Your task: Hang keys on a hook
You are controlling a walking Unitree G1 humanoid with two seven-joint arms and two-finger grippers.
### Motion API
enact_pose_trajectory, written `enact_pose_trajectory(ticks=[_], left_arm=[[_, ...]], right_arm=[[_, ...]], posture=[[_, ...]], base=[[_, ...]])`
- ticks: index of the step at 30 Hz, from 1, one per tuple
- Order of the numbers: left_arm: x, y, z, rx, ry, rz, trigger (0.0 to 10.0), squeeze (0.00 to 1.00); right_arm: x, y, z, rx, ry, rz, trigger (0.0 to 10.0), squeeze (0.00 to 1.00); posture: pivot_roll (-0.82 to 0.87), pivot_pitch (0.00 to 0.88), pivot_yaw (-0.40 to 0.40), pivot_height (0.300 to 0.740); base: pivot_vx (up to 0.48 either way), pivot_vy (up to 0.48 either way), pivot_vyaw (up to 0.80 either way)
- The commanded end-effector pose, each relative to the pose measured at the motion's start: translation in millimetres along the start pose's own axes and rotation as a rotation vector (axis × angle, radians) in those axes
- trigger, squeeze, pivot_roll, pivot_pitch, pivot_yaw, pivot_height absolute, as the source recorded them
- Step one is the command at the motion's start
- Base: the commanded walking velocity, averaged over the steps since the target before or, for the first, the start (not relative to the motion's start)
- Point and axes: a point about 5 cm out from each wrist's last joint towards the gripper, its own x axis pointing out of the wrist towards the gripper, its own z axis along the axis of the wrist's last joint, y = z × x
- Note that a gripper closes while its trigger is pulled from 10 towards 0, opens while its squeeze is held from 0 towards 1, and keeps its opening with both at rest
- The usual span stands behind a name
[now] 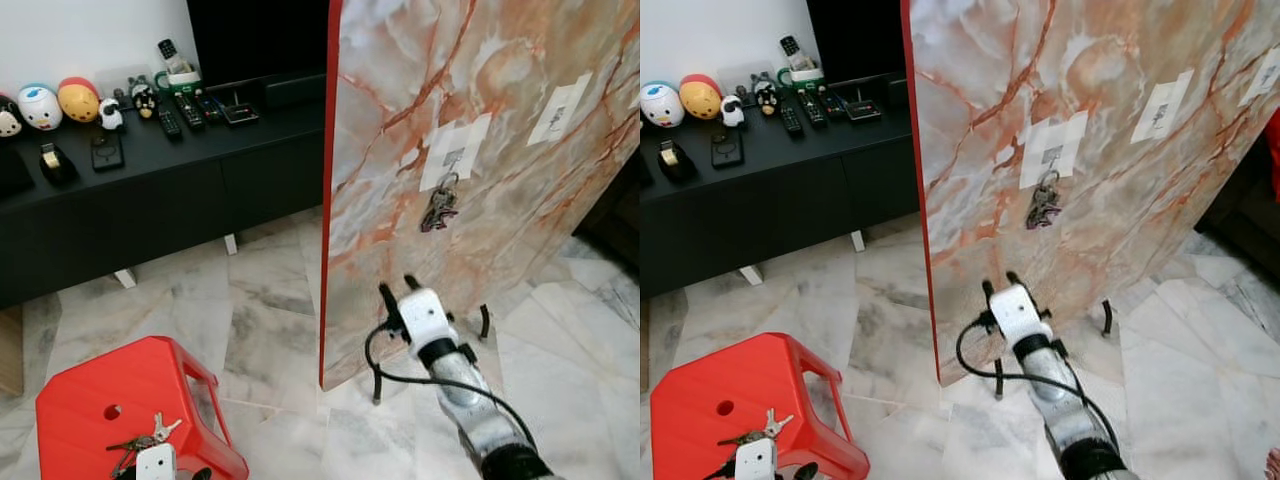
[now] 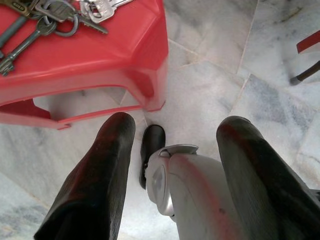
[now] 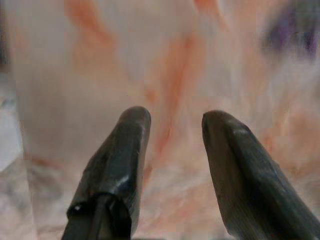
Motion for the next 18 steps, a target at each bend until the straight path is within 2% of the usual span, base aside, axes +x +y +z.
enact_pose_trajectory(ticks=[1,2,3,4,5,6,7,13,15,16,18], left_arm=[[-3.7,3.6,-11.1,-0.01,0.038,0.016,10.0,0.0],[-3.7,3.6,-11.1,-0.01,0.038,0.016,10.0,0.0],[-4.2,4.3,-12.2,-0.01,0.043,0.018,10.0,0.0],[-4.2,4.3,-12.2,-0.01,0.043,0.018,10.0,0.0],[-4.5,4.7,-13.0,-0.01,0.046,0.019,10.0,0.0],[-4.5,4.7,-13.0,-0.01,0.046,0.019,10.0,0.0],[-4.6,4.8,-13.4,-0.009,0.048,0.02,10.0,0.0],[-4.3,1.3,-14.9,-0.005,0.054,0.021,10.0,0.0],[-4.1,-0.8,-15.7,0.0,0.059,0.018,10.0,0.0],[-4.1,-0.8,-15.7,0.0,0.059,0.018,10.0,0.0],[-4.0,-3.2,-16.7,0.003,0.063,0.014,10.0,0.0]], right_arm=[[-13.3,-7.9,-35.2,0.109,0.208,-0.085,10.0,0.0],[-13.3,-7.9,-35.2,0.109,0.208,-0.085,10.0,0.0],[-22.7,-6.7,-53.4,0.204,0.314,-0.11,10.0,0.0],[-22.7,-6.7,-53.4,0.204,0.314,-0.11,10.0,0.0],[-36.8,-4.9,-75.0,0.253,0.446,-0.134,10.0,0.0],[-36.8,-4.9,-75.0,0.253,0.446,-0.134,10.0,0.0],[-49.7,-1.6,-91.0,0.294,0.546,-0.14,10.0,0.0],[-83.9,8.2,-122.3,0.355,0.737,-0.128,10.0,0.0],[-102.8,11.1,-136.3,0.395,0.838,-0.156,10.0,0.0],[-102.8,11.1,-136.3,0.395,0.838,-0.156,10.0,0.0],[-114.4,12.6,-143.9,0.412,0.899,-0.172,10.0,0.0]], posture=[[0.11,0.111,-0.07,0.74],[0.11,0.111,-0.07,0.74],[0.12,0.107,-0.069,0.74],[0.12,0.107,-0.069,0.74],[0.12,0.108,-0.068,0.74],[0.12,0.108,-0.068,0.74],[0.12,0.107,-0.067,0.74],[0.11,0.1,-0.058,0.74],[0.11,0.094,-0.055,0.74],[0.11,0.094,-0.055,0.74],[0.12,0.091,-0.054,0.74]], base=[[0.0,0.0,0.0],[0.0,0.0,0.0],[0.0,0.0,0.0],[0.0,0.0,0.0],[0.0,0.0,0.0],[0.0,0.0,0.0],[0.0,0.0,0.0],[0.0,0.0,0.0],[0.0,0.0,0.0],[0.0,0.0,0.0],[0.0,0.0,0.0]])
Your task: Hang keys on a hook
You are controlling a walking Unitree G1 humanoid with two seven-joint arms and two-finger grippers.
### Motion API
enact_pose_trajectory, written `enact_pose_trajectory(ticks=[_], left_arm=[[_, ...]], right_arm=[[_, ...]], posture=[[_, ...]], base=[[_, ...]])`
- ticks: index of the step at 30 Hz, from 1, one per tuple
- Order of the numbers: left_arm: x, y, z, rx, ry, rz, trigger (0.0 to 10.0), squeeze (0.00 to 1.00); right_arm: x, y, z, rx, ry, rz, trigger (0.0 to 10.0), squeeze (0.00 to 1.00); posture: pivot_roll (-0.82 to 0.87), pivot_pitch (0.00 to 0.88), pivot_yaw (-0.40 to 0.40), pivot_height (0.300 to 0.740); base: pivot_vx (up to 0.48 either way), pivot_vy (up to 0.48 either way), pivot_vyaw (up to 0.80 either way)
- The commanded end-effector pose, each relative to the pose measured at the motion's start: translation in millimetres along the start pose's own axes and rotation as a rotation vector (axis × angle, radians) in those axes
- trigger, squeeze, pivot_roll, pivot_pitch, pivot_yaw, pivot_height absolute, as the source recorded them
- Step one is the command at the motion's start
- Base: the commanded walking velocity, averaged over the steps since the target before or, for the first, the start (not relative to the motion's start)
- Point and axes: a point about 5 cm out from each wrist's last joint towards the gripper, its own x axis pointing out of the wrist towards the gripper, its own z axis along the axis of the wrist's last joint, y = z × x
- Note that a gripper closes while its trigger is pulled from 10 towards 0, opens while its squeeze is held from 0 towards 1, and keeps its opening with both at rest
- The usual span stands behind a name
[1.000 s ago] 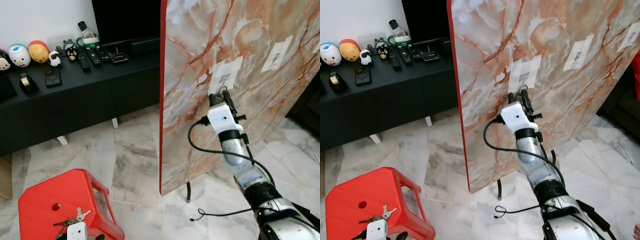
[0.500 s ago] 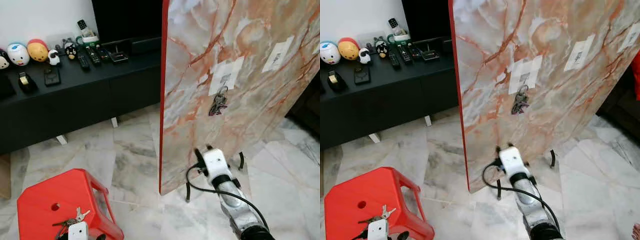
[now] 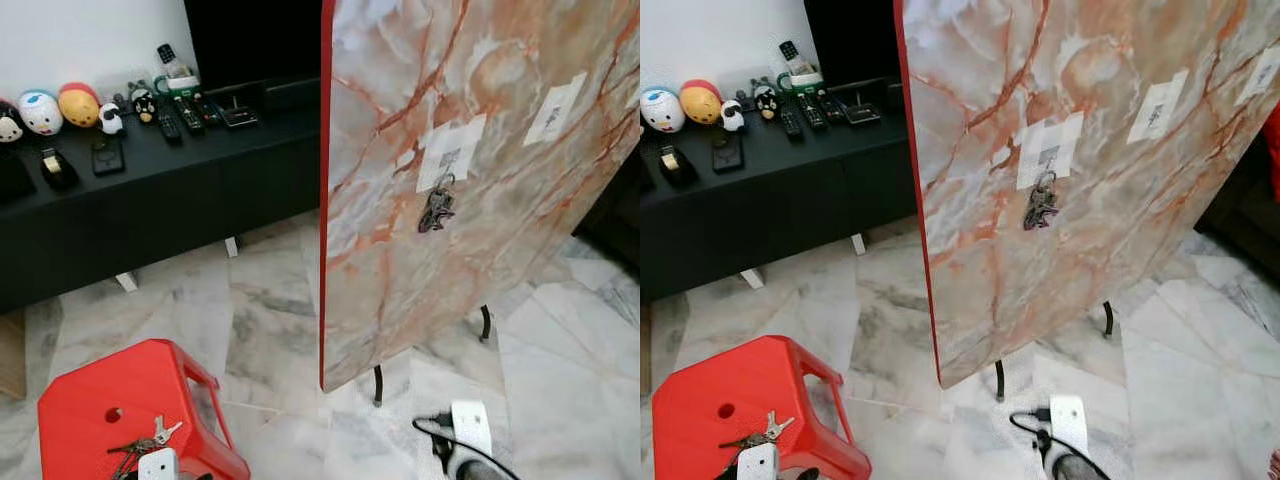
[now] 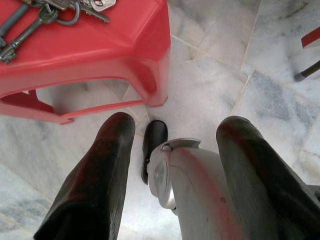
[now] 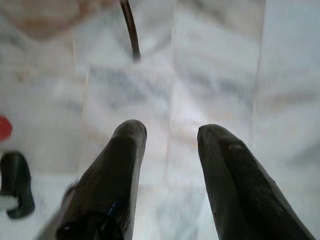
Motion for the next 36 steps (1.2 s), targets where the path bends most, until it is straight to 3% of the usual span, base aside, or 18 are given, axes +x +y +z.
enact_pose_trajectory(ticks=[1,12,22,26,30,36], left_arm=[[-2.0,-3.2,-10.2,0.006,0.043,-0.002,10.0,0.0],[-1.1,-4.3,-9.3,0.011,0.053,-0.007,10.0,0.0],[2.2,9.4,6.8,0.013,0.038,0.002,10.0,0.0],[0.5,19.9,8.0,0.012,0.04,0.013,10.0,0.0],[0.0,20.8,6.9,0.017,0.046,0.011,10.0,0.0],[1.2,8.0,2.0,0.016,0.057,-0.001,10.0,0.0]], right_arm=[[-2.7,-5.8,-17.5,0.035,0.077,-0.029,10.0,0.0],[-3.6,-0.1,-23.6,0.073,0.098,0.001,10.0,0.0],[-3.5,6.1,-24.4,-0.086,0.111,0.037,10.0,0.0],[-5.5,3.9,-32.2,0.029,0.125,0.032,10.0,0.0],[-8.2,8.9,-44.0,-0.05,0.181,0.076,10.0,0.0],[-7.8,14.5,-42.4,0.018,0.162,0.067,10.0,0.0]], posture=[[0.13,0.09,-0.053,0.74],[0.12,0.073,-0.038,0.74],[0.13,0.059,-0.042,0.74],[0.12,0.054,-0.039,0.74],[0.12,0.053,-0.038,0.74],[0.12,0.059,-0.037,0.74]], base=[[0.0,0.0,0.0],[0.0,0.0,0.0],[0.0,0.139,0.24],[0.0,0.463,0.2],[0.0,0.48,0.0],[0.0,0.48,0.0]])
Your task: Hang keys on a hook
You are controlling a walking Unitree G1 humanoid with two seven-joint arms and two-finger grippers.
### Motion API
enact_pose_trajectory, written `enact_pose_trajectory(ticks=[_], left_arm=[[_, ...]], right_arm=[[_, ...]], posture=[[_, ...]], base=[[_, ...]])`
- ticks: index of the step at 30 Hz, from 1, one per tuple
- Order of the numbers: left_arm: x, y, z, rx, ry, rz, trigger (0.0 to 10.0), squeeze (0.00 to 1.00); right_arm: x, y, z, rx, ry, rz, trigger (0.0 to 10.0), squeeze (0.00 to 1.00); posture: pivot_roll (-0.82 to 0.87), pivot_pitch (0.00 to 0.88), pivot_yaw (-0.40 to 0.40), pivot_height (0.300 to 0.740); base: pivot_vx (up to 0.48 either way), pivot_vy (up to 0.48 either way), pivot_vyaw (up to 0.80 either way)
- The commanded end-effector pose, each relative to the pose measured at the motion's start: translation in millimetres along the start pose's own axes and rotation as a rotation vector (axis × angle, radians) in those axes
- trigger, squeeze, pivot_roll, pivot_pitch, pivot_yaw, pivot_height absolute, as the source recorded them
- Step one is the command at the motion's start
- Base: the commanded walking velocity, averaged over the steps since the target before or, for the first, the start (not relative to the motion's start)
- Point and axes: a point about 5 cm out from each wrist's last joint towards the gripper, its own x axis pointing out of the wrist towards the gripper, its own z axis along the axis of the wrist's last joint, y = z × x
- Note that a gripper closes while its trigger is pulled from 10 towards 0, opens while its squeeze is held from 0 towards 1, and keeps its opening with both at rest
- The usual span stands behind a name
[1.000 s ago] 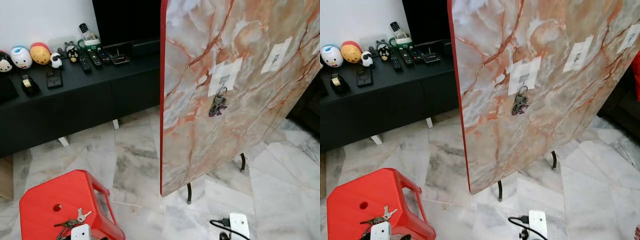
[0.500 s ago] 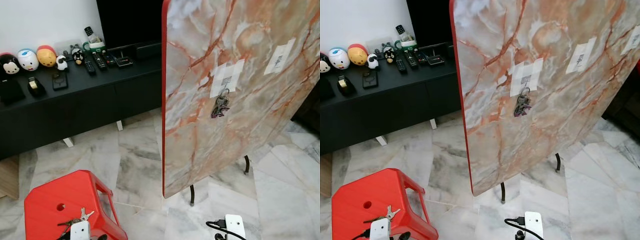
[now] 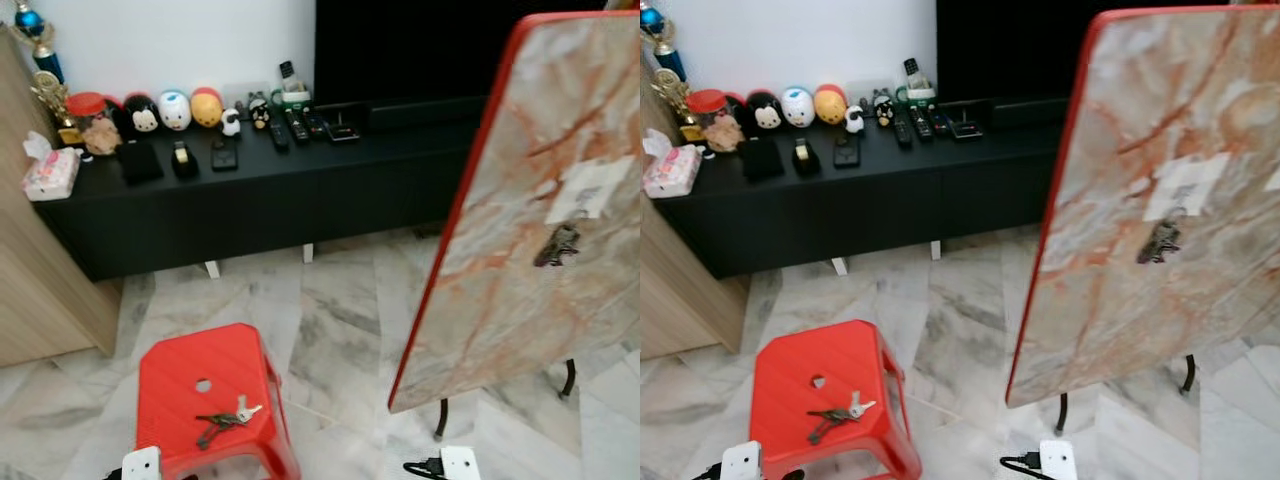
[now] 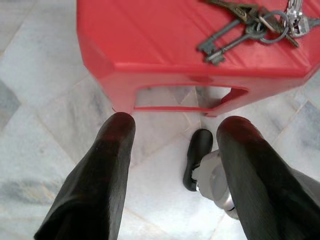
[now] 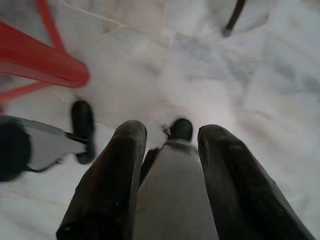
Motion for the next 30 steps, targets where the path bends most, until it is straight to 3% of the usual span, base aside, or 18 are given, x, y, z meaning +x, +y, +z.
enact_pose_trajectory(ticks=[1,5,12,19,22,25,30], left_arm=[[0.1,-7.4,-5.9,0.001,0.025,-0.013,10.0,0.0],[0.5,-8.9,-5.6,-0.001,0.025,-0.012,10.0,0.0],[-1.0,-1.4,-6.1,-0.009,0.025,-0.001,10.0,0.0],[-2.0,3.0,-6.2,-0.013,0.019,0.004,10.0,0.0],[0.1,-10.5,-6.5,-0.012,0.011,-0.008,10.0,0.0],[3.3,-35.7,-6.4,-0.007,0.009,-0.032,10.0,0.0],[5.0,-50.2,-4.4,-0.004,0.006,-0.045,10.0,0.0]], right_arm=[[-0.9,-6.5,-3.4,0.002,0.004,-0.022,10.0,0.0],[-0.3,-5.5,1.4,-0.045,-0.01,-0.026,10.0,0.0],[-1.4,-16.7,3.0,-0.026,-0.022,-0.041,10.0,0.0],[-1.4,-16.4,4.1,-0.032,-0.028,-0.037,10.0,0.0],[-1.2,-15.5,4.7,-0.046,-0.03,-0.031,10.0,0.0],[-1.1,-14.8,4.8,-0.034,-0.031,-0.032,10.0,0.0],[-0.9,-13.6,5.4,-0.027,-0.031,-0.031,10.0,0.0]], posture=[[0.12,0.059,-0.037,0.74],[0.13,0.066,-0.038,0.74],[0.13,0.073,-0.04,0.74],[0.13,0.08,-0.039,0.74],[0.13,0.082,-0.039,0.74],[0.13,0.084,-0.04,0.74],[0.13,0.088,-0.041,0.74]], base=[[0.0,0.48,0.0],[0.0,0.48,0.0],[0.0,0.447,0.78],[0.0,0.333,0.76],[0.0,0.0,0.8],[0.0,0.0,0.8],[0.0,0.0,0.8]])
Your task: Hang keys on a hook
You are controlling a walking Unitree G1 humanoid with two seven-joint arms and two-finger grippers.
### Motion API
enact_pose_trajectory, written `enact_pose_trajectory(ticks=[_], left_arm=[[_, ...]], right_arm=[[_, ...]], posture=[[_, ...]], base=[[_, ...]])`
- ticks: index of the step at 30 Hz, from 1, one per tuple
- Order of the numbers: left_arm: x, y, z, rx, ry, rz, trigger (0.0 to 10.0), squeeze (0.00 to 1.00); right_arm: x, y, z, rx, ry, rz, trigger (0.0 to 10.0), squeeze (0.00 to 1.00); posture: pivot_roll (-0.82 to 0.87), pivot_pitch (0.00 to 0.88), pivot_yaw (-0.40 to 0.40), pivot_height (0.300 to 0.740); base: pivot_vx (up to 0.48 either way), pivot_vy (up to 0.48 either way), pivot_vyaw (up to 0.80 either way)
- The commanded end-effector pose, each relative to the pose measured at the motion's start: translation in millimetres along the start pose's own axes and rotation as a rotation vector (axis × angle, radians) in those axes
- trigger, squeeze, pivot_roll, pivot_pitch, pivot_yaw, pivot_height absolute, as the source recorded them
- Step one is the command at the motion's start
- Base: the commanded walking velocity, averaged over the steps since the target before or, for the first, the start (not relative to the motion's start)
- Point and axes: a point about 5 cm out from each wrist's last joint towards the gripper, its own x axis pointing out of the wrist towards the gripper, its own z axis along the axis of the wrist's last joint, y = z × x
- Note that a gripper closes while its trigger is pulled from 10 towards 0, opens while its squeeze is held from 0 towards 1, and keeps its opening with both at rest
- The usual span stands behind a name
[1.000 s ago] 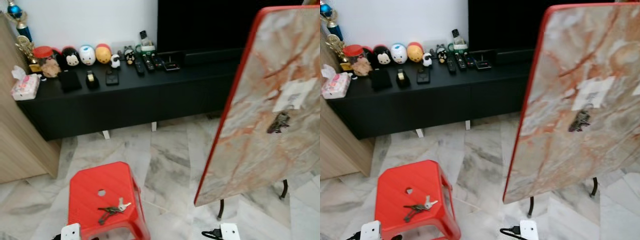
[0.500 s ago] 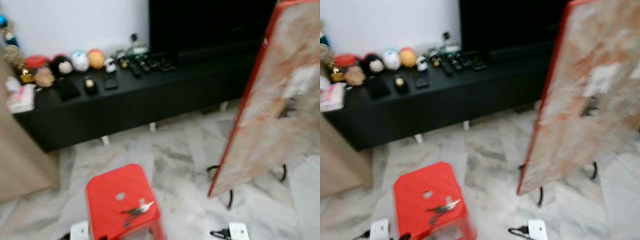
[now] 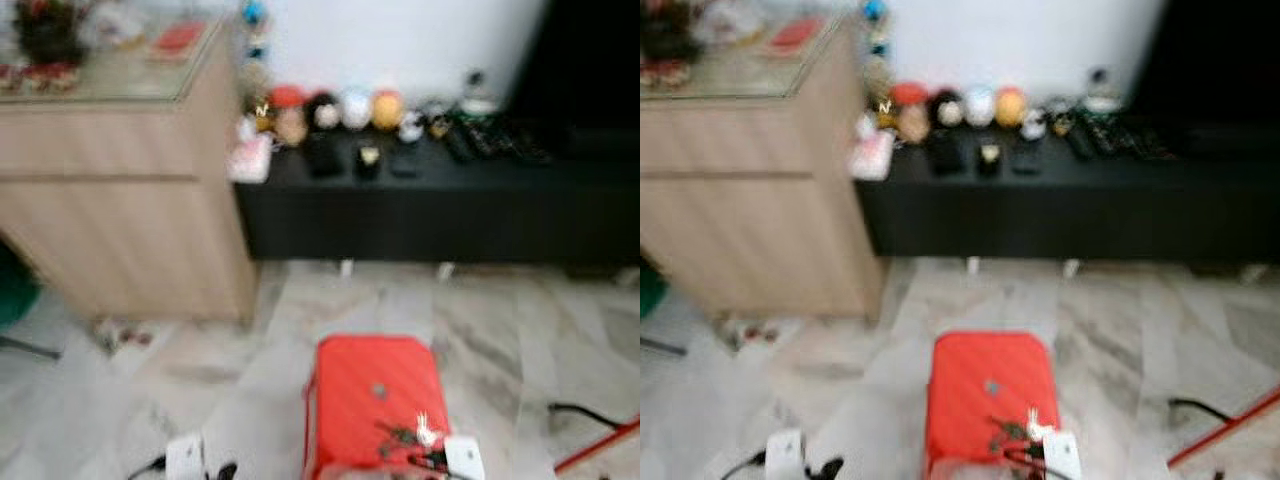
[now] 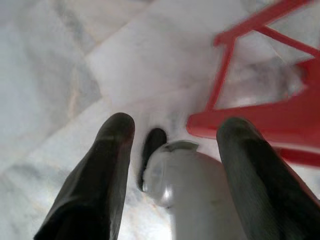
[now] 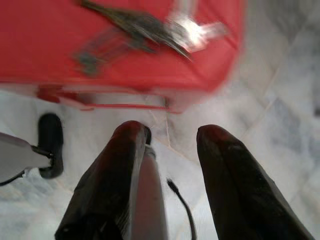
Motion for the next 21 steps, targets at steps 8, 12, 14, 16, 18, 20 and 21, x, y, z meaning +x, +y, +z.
enact_pose_trajectory(ticks=[8,12,14,16,18,20,21], left_arm=[[2.3,-17.3,1.3,0.016,0.004,-0.011,10.0,0.0],[1.0,-3.1,1.5,0.014,0.002,0.002,10.0,0.0],[0.6,-0.1,1.3,0.016,0.003,0.005,10.0,0.0],[0.4,2.0,1.4,0.016,0.004,0.007,10.0,0.0],[0.3,2.7,1.4,0.016,0.004,0.008,10.0,0.0],[0.3,2.7,1.4,0.016,0.004,0.008,10.0,0.0],[0.3,2.7,1.4,0.016,0.004,0.008,10.0,0.0]], right_arm=[[-1.3,-5.7,-6.1,0.057,0.011,-0.02,10.0,0.0],[-1.0,-8.7,-1.1,0.091,-0.012,-0.03,10.0,0.0],[-0.9,-10.7,0.7,0.08,-0.017,-0.038,10.0,0.0],[-0.9,-11.4,1.6,0.08,-0.018,-0.04,10.0,0.0],[-0.8,-11.6,1.8,0.08,-0.017,-0.04,10.0,0.0],[-0.8,-11.6,1.8,0.08,-0.017,-0.04,10.0,0.0],[-0.8,-11.6,1.8,0.08,-0.017,-0.04,10.0,0.0]], posture=[[0.13,0.094,-0.042,0.74],[0.13,0.096,-0.043,0.74],[0.13,0.099,-0.043,0.74],[0.13,0.099,-0.044,0.74],[0.13,0.099,-0.044,0.74],[0.13,0.099,-0.044,0.74],[0.13,0.099,-0.044,0.74]], base=[[0.0,0.0,0.18],[0.0,0.0,0.0],[0.0,0.0,0.0],[0.0,0.0,0.0],[0.0,0.0,0.0],[0.0,0.0,0.0],[0.0,0.0,0.0]])
